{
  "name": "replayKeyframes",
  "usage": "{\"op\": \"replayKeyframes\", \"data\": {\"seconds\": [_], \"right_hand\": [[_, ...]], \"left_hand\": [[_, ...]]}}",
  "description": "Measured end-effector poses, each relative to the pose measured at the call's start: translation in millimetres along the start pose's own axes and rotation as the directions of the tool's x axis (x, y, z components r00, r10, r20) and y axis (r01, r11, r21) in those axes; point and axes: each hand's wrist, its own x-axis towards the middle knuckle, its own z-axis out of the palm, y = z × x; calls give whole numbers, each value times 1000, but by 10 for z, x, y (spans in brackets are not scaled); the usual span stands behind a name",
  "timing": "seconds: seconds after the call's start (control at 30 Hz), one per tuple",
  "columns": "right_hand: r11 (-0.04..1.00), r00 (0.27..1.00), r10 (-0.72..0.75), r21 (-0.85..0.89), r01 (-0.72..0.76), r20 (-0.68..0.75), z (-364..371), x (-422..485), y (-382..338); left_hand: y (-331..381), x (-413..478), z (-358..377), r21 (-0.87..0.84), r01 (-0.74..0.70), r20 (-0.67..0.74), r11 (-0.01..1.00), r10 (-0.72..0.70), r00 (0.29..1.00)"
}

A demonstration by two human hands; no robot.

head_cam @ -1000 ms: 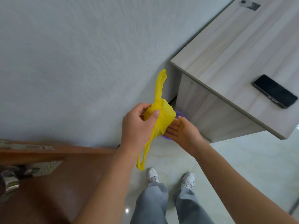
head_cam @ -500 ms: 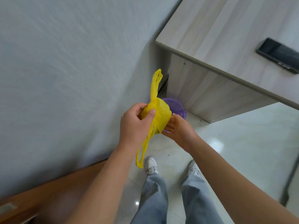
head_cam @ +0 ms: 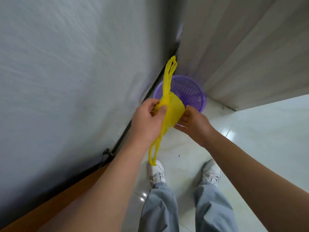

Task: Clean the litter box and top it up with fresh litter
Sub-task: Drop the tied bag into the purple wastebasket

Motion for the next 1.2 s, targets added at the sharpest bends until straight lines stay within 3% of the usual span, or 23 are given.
{"op": "replayKeyframes", "data": {"seconds": [0.23, 0.37, 0.67, 0.87, 1.03, 1.2], "right_hand": [[1000, 997, 25, 6, -25, -75, -455, 707, 178], [1000, 995, 29, -10, -30, -91, -569, 990, 149], [998, 993, 48, -28, -51, -107, -650, 1494, 122], [997, 988, 15, -73, -27, -155, -599, 1645, 116], [995, 989, 12, -92, -26, -149, -595, 1638, 75], [998, 994, 21, -48, -27, -111, -681, 1597, 43]], "left_hand": [[-537, 513, 594, -52, 70, 58, 996, -67, 996], [-748, 811, 909, 12, 65, 120, 998, -66, 991], [-1248, 1293, 1344, 110, 81, 80, 991, -90, 993], [-1490, 1490, 1573, 274, 85, 77, 958, -110, 991], [-1611, 1551, 1659, 468, 46, 165, 882, -139, 976], [-1613, 1555, 1567, 473, -17, 173, 881, -74, 982]]}}
